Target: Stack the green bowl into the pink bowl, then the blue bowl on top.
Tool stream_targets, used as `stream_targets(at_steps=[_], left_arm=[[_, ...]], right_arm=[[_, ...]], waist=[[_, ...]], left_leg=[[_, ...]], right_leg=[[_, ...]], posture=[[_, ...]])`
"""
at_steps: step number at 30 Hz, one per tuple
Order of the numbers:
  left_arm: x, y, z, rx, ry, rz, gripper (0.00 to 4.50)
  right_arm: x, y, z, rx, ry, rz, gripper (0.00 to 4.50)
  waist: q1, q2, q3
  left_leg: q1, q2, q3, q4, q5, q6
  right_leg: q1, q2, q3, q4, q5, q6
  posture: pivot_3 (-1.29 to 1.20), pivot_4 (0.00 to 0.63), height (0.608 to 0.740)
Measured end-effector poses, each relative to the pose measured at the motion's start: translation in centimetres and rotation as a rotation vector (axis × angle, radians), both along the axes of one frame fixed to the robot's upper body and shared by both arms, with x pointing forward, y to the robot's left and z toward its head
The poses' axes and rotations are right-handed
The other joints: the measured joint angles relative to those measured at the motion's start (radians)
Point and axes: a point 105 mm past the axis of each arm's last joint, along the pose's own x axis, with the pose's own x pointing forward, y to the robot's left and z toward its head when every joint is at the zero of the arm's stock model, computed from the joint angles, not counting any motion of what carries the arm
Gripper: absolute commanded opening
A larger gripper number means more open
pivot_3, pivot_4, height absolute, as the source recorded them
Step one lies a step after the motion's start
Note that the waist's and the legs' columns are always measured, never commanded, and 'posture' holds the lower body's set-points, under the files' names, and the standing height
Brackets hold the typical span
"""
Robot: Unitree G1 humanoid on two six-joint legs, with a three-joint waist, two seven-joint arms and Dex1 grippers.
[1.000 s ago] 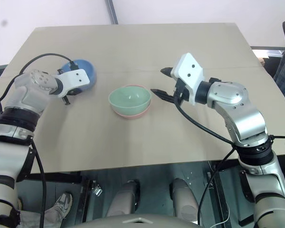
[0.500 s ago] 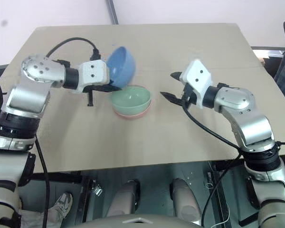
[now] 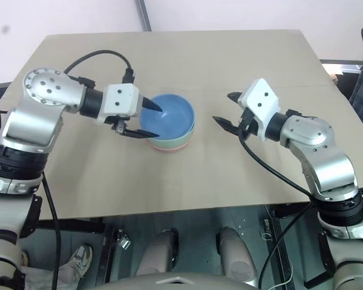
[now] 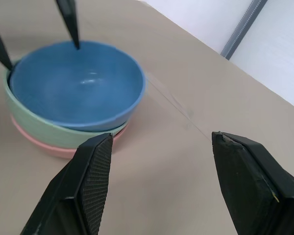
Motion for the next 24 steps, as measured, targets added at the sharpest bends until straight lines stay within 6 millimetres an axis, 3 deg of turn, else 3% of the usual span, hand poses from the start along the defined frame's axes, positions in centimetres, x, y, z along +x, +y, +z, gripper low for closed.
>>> stream_targets(at_steps=[4, 6, 9, 10, 11, 13, 17, 21, 24], left_arm=[[0.4, -0.2, 2.2, -0.196, -0.066, 0.032, 3.79], [0.9, 1.2, 2.8, -0.277, -0.126, 0.115, 3.79], [1.0, 3.4, 1.6, -0.348, -0.080, 0.223, 3.79], [0.9, 4.0, 1.2, -0.388, -0.039, 0.261, 4.32], [0.6, 4.5, 0.8, -0.444, 0.020, 0.296, 4.49], [-0.2, 5.1, 0.6, -0.508, 0.065, 0.336, 4.50], [-1.5, 6.7, 0.3, -0.603, 0.008, 0.432, 4.50], [-3.9, 8.1, -1.7, -0.726, 0.059, 0.488, 4.50], [-5.9, 10.5, -3.8, -0.759, 0.060, 0.572, 4.50]], right_arm=[[0.0, -0.1, 0.0, -0.006, 0.000, -0.004, 3.54], [0.0, -0.1, -0.1, -0.005, 0.005, -0.001, 3.54], [-0.2, -0.3, -0.7, -0.008, 0.026, 0.005, 3.54], [-0.3, -0.2, -0.9, -0.006, 0.043, 0.021, 3.54], [-0.6, -0.2, -1.4, -0.007, 0.076, 0.046, 3.78], [-1.3, 0.1, -2.1, 0.025, 0.142, 0.100, 4.44], [-1.8, -0.5, -2.3, 0.074, 0.182, 0.112, 4.48], [-2.9, -2.4, -2.9, 0.050, 0.199, 0.078, 4.48], [-4.3, -4.7, -3.6, 0.007, 0.250, 0.044, 4.48]], waist=[[-0.003, 0.000, 0.000], [-0.006, 0.000, 0.000], [-0.004, 0.000, 0.000], [-0.003, 0.000, 0.000], [-0.002, 0.000, 0.000], [0.001, -0.001, 0.000], [0.003, -0.001, 0.000], [0.004, 0.000, 0.000], [0.008, -0.001, 0.000]], left_leg=[[0.000, 0.000, 0.000, 0.000, 0.000, 0.000], [0.001, 0.000, 0.000, 0.000, 0.000, 0.000], [0.001, 0.000, 0.000, 0.000, 0.000, 0.000], [0.001, 0.000, 0.000, 0.000, 0.000, 0.000], [0.000, 0.000, 0.000, 0.000, 0.000, 0.000], [0.000, 0.000, 0.000, 0.001, 0.000, 0.000], [0.001, 0.000, 0.000, 0.001, 0.000, 0.000], [0.001, 0.000, 0.000, 0.000, 0.000, 0.000], [0.001, 0.001, 0.000, 0.000, 0.000, 0.000]], right_leg=[[0.000, 0.000, 0.000, 0.000, 0.000, 0.000], [0.000, 0.000, 0.001, 0.001, 0.000, 0.000], [0.000, 0.000, 0.000, 0.001, 0.000, 0.000], [0.000, 0.000, 0.000, 0.000, 0.000, 0.000], [0.000, 0.000, 0.000, 0.000, 0.000, 0.000], [0.001, 0.000, 0.000, 0.000, 0.000, 0.000], [0.001, -0.001, 0.000, 0.000, 0.000, 0.000], [0.002, -0.001, 0.000, 0.000, 0.000, 0.000], [0.002, -0.001, 0.000, -0.001, 0.000, 0.000]], posture=[[0.00, 0.150, 0.727], [0.00, 0.150, 0.727], [0.00, 0.150, 0.727], [0.00, 0.150, 0.727], [0.00, 0.150, 0.727], [0.00, 0.150, 0.727], [0.00, 0.150, 0.727], [0.00, 0.150, 0.727], [0.00, 0.150, 0.727]])
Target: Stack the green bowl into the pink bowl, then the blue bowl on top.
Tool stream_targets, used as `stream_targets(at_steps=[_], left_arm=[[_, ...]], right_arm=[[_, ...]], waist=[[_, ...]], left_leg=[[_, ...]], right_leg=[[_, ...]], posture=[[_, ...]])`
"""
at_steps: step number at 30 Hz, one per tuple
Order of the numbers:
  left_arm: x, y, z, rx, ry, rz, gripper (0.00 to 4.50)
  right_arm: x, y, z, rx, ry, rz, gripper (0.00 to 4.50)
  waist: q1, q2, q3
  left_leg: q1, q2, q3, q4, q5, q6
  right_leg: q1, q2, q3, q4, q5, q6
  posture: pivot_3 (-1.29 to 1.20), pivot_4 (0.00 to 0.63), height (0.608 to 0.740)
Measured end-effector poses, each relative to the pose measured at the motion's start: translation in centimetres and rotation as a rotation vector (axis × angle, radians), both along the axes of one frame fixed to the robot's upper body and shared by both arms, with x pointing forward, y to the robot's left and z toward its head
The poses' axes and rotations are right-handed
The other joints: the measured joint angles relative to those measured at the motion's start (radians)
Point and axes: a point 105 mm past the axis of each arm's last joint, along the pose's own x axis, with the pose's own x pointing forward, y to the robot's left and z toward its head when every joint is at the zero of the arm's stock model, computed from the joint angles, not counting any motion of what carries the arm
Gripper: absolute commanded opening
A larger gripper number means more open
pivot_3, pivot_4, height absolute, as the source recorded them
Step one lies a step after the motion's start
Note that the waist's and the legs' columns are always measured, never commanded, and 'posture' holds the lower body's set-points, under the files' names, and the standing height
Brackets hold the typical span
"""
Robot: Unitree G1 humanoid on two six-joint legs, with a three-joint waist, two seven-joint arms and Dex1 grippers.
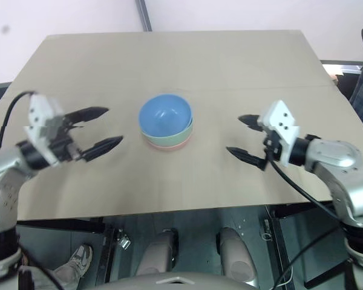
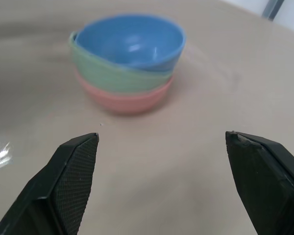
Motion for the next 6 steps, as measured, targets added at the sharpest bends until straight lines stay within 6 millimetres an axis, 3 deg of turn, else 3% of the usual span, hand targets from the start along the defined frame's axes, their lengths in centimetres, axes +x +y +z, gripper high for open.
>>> stream_targets(at_steps=[3, 6], left_arm=[[-2.0, 2.2, -1.5, 0.014, 0.031, 0.065, 4.50], [-2.9, 2.6, -2.7, 0.028, 0.070, 0.068, 4.50]], right_arm=[[-0.7, -1.8, -0.4, -0.061, 0.016, -0.033, 4.48], [-0.9, -1.9, -0.6, -0.063, 0.017, -0.027, 4.48]], waist=[[0.001, 0.000, 0.000], [0.000, 0.000, 0.000]], left_leg=[[0.002, 0.000, 0.001, 0.001, 0.000, 0.000], [0.002, 0.000, 0.001, 0.003, 0.000, 0.000]], right_leg=[[0.001, 0.000, 0.000, 0.000, -0.002, 0.003], [0.002, 0.000, 0.001, 0.001, -0.004, 0.001]], posture=[[0.00, 0.150, 0.727], [0.00, 0.150, 0.727]])
